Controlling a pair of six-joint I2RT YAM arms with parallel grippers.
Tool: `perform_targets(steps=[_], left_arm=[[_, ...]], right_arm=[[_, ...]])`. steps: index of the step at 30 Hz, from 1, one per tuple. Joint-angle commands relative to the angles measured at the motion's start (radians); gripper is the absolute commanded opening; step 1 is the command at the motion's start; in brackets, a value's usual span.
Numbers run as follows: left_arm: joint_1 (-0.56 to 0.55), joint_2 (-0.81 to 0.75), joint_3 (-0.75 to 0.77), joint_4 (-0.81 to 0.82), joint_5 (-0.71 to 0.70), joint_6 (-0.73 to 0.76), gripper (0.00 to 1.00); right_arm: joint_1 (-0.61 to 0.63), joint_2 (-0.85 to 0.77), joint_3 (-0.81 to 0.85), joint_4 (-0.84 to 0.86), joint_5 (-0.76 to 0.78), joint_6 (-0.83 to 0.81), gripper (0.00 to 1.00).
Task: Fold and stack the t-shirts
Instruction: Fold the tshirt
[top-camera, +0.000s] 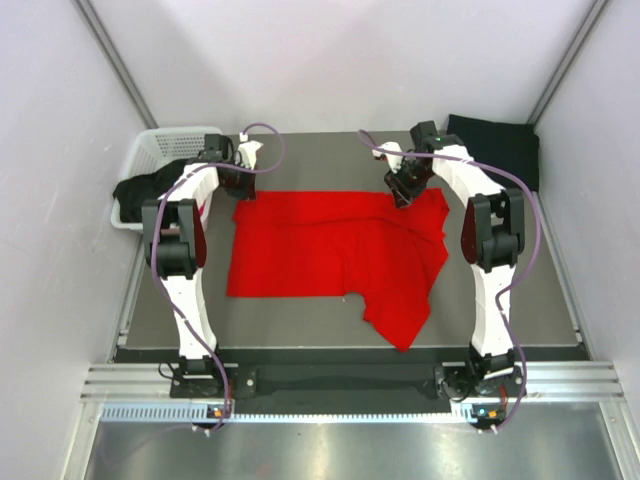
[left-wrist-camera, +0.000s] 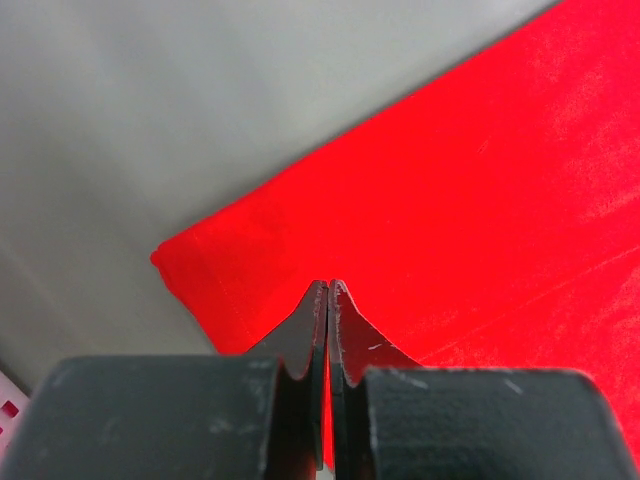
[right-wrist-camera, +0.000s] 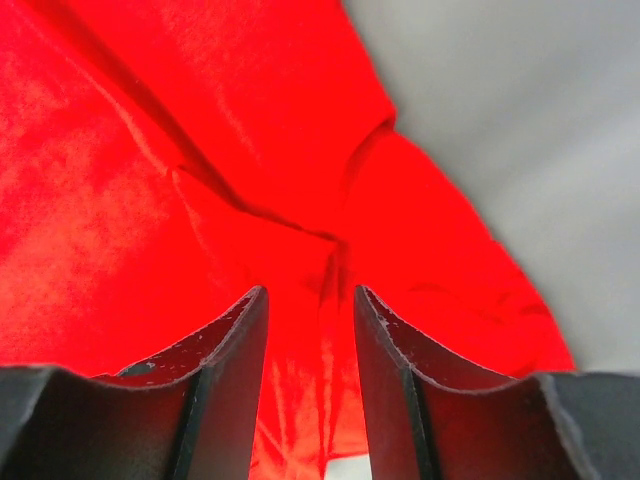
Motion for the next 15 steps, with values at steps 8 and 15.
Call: perform_targets(steps=[8,15], left_arm=[[-0.025,-0.032,-0.023,0.025,-0.003,0.000,0.00],[-0.030,-0.047,-0.045,0.028,-0.016,0.009,0.00]], right_arm=[[0.003,0.112,0.121,-0.052,-0.061,-0.009,0.36],[0.003,0.080,0.118,-0.045,-0.076,-0.009,0.04]])
